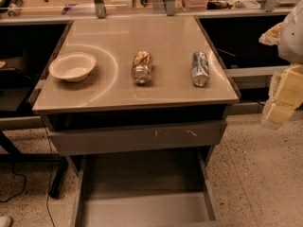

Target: Place orange can into middle drawer

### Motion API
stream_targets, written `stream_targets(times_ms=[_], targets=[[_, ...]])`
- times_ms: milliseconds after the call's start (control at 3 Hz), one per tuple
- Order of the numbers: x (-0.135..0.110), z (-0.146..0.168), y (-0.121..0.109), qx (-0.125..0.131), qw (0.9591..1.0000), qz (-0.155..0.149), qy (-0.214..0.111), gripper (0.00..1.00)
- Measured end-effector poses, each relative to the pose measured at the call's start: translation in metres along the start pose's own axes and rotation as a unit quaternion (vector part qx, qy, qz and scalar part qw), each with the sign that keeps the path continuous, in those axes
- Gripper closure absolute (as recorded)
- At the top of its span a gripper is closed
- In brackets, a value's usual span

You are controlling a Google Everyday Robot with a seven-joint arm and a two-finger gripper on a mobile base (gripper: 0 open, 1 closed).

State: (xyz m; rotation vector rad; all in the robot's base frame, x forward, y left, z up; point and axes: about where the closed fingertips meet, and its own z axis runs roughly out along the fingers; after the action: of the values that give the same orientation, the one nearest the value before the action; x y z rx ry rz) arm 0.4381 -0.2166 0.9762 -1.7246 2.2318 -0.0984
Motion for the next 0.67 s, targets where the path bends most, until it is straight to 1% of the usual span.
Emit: stream_targets(times_ms=[333,667], targets=[[0.0,0.0,0.0,0.0,1.0,0.0,0.0,0.0],[-0.018,0.006,-0.001,-0.009,0.9989,0.035,-0.03,0.0]])
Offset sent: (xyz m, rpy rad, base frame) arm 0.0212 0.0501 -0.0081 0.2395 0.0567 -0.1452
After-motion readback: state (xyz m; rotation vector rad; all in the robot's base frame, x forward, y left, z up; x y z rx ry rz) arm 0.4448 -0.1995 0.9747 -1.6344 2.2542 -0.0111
